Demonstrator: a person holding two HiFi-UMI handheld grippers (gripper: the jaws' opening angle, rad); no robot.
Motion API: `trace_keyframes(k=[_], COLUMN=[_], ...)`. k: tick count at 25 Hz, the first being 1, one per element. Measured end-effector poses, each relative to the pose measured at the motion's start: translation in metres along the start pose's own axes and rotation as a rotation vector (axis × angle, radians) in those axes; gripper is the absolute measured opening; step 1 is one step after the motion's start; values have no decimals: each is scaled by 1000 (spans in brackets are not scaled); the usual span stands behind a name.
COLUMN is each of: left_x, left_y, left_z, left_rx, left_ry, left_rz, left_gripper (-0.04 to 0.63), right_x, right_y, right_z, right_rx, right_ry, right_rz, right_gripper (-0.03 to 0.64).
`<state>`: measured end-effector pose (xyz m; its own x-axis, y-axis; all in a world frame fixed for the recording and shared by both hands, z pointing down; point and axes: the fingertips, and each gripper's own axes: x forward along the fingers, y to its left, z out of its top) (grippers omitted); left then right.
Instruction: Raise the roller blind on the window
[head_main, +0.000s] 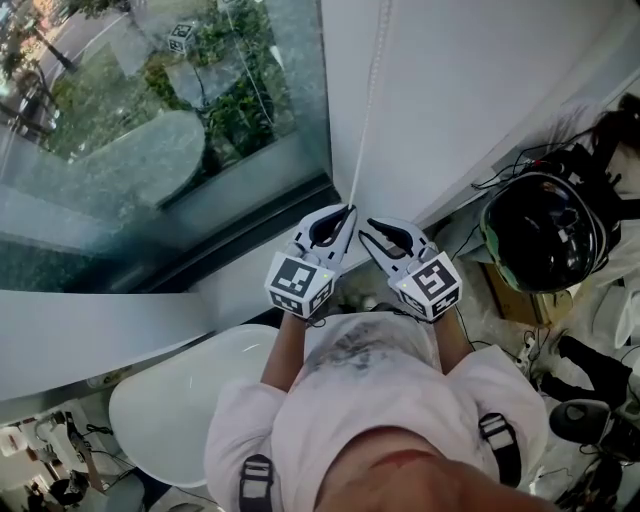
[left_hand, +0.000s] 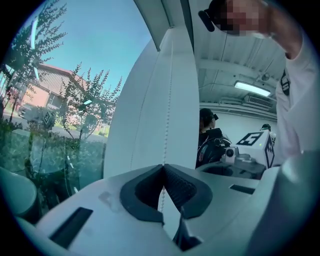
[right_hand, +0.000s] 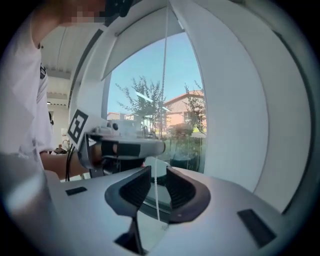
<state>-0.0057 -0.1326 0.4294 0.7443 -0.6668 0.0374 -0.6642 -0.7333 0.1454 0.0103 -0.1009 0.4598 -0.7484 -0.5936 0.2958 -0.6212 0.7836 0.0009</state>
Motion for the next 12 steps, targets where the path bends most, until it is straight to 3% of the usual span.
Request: trace_keyframes(k=[12], left_x=[2], left_y=[3], left_z=[-3], left_rx=[2], left_ry=[0], left_rz=[4], left_gripper=[8], right_x=[-5], right_y=[-7], right_z=[114], right_rx=[-69], right_ry=[-202], right_rz=[32], right_gripper=[147])
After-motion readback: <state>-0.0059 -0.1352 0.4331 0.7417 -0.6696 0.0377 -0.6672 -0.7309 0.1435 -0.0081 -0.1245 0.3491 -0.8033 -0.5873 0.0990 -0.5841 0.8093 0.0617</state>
